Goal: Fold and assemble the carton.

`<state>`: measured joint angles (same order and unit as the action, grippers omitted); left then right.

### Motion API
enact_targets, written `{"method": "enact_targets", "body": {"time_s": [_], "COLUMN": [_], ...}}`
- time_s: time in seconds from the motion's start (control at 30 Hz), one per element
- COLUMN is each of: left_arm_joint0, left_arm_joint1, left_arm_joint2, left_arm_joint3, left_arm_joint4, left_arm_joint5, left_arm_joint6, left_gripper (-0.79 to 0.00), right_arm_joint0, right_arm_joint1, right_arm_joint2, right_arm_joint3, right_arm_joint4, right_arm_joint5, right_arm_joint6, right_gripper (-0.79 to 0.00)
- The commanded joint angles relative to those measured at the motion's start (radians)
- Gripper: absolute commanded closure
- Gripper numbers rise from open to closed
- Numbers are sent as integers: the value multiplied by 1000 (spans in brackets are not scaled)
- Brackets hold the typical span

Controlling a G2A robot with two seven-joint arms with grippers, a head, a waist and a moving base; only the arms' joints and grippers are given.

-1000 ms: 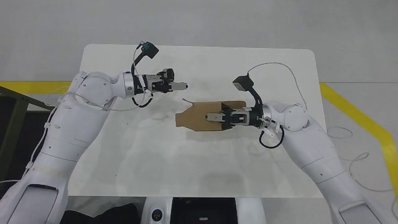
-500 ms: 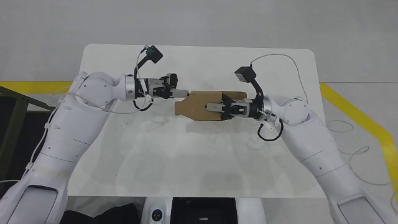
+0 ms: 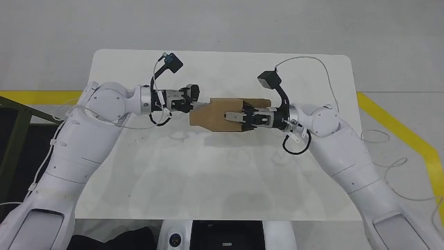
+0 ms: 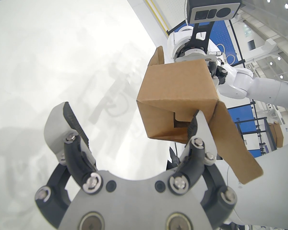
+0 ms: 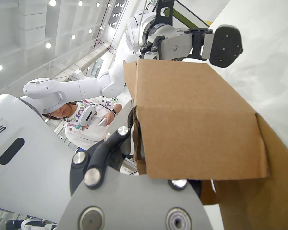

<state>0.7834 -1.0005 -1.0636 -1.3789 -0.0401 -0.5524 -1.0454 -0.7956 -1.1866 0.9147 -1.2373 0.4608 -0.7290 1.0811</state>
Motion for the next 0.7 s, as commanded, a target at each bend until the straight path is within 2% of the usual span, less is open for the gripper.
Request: {"method": "enact_targets", "body": {"time_s": [0.0, 0.37, 0.67], "left_arm_joint0": [0, -10, -30], "left_arm_joint1": [0, 3, 10], "left_arm_joint2": [1, -8, -40], "left_arm_joint3": [-3, 22, 40], "left_arm_joint4": [-2, 3, -17], "left_arm_joint5": [1, 3, -9], "left_arm_joint6": [0, 13, 5], "left_gripper": [-785, -785, -785], "right_arm_joint0": [1, -19, -54], "right_arm_joint1": [-1, 8, 31], "right_arm_joint2": [-1, 37, 101], "right_arm_joint3": [2, 30, 45], "right_arm_joint4": [1, -7, -98], "right_arm_joint5": [-2, -11, 10], "right_arm_joint6": [0, -3, -32], "right_gripper": [0, 0, 0]}}
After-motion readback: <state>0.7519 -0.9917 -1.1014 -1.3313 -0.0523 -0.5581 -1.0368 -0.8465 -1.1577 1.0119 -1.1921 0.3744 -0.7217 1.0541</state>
